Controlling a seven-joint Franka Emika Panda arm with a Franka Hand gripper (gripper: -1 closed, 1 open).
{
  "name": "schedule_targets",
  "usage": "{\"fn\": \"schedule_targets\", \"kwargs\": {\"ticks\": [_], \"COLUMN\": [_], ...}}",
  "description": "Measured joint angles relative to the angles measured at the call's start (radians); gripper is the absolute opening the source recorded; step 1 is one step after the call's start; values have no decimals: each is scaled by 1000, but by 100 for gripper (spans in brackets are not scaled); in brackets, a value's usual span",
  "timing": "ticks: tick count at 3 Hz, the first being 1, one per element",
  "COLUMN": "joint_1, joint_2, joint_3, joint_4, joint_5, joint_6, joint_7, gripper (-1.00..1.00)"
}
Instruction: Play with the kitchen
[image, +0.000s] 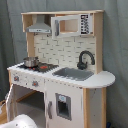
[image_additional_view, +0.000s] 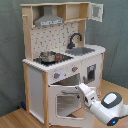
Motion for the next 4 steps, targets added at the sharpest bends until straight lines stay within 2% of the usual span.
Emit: {"fn": "schedule_targets", "kwargs": {"ticks": [4], "joint_1": [144], "joint_2": [-58], "joint_3": [-24], "joint_4": [-121], "joint_5": [137], "joint_6": [33], "joint_7": [-384], "gripper": [100]}}
